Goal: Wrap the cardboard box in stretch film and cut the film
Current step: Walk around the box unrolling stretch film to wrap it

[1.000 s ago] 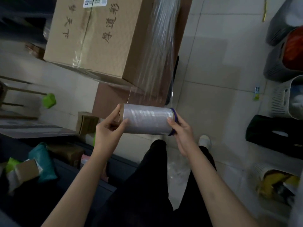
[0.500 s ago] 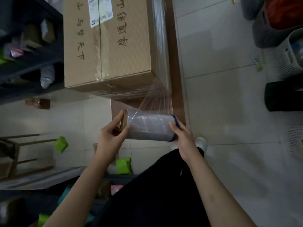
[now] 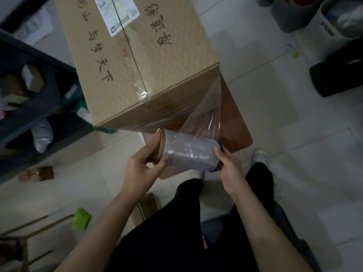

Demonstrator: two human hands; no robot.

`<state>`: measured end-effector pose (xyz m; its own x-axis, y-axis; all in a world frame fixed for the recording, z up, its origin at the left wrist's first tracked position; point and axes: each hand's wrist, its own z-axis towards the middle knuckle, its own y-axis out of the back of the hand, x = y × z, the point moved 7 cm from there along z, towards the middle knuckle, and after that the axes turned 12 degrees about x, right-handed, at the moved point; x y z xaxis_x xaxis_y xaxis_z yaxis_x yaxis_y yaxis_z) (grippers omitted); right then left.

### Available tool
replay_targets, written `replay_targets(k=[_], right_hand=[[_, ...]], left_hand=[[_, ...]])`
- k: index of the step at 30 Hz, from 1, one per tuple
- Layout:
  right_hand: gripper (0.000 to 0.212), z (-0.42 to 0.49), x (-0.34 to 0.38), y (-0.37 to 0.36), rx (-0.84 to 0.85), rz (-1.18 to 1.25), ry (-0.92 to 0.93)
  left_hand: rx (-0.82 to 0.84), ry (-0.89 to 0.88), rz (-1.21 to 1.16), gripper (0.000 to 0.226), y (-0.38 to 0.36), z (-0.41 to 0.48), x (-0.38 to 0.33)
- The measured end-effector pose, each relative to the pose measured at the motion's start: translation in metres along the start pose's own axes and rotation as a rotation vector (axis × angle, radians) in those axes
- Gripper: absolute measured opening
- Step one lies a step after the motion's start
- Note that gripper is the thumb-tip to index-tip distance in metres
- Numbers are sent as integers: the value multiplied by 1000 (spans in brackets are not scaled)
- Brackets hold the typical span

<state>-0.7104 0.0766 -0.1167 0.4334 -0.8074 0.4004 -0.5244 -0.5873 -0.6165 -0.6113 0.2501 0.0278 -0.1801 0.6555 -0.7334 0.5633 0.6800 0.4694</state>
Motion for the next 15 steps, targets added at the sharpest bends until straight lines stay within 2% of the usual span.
replay_targets(k=[3, 10, 15], right_hand=[[33, -1, -27, -16, -21, 48, 65], [47, -10, -67, -32, -55, 103, 163], [45, -12, -95, -38, -66, 138, 229]], left_hand=[[69, -44, 53, 60, 20, 3, 10], [87, -128, 150, 59, 41, -8, 21], [142, -177, 181, 56, 50, -19, 37]])
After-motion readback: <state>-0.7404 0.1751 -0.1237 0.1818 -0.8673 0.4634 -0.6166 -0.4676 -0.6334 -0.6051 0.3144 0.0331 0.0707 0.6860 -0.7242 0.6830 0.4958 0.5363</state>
